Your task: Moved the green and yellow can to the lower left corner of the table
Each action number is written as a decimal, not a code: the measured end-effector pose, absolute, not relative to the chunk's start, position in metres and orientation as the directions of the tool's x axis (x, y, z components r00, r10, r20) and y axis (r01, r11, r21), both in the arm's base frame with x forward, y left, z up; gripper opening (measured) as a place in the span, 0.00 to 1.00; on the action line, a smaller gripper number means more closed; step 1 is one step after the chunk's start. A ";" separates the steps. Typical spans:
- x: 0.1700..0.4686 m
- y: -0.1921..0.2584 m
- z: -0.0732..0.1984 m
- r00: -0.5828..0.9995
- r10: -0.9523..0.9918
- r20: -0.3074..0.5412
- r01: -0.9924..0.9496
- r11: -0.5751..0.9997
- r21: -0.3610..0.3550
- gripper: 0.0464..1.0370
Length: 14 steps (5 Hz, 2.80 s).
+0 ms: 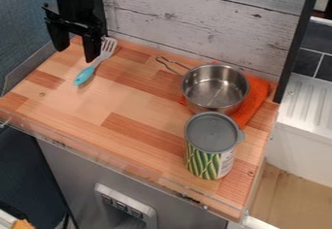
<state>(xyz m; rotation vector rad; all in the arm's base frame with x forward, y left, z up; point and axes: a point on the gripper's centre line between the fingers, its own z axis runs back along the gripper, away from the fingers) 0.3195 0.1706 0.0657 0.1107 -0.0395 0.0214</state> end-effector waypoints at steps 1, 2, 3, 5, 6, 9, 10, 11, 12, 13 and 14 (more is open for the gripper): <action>0.317 0.168 0.054 1.000 0.022 0.009 -0.023 0.995 0.094 0.96; 0.320 0.140 0.049 0.999 -0.051 -0.004 0.051 0.995 0.091 0.96; 0.331 0.082 0.075 0.979 -0.196 0.054 0.189 0.975 0.119 0.96; 0.322 -0.015 0.105 0.888 -0.437 0.146 0.419 0.897 0.140 0.96; 0.311 -0.062 0.104 0.867 -0.473 0.156 0.457 0.880 0.131 0.96; 0.265 -0.208 0.075 0.772 -0.626 0.108 0.616 0.779 0.118 0.96; 0.262 -0.210 0.059 0.805 -0.591 0.054 0.587 0.806 0.076 0.96; 0.278 -0.186 0.051 0.870 -0.492 0.020 0.490 0.869 0.068 0.96; 0.298 -0.153 0.051 0.917 -0.397 0.020 0.396 0.917 0.055 0.96; 0.309 -0.122 0.050 0.948 -0.318 0.001 0.318 0.948 0.036 0.96; 0.309 -0.099 0.048 0.958 -0.285 -0.041 0.285 0.958 0.000 0.96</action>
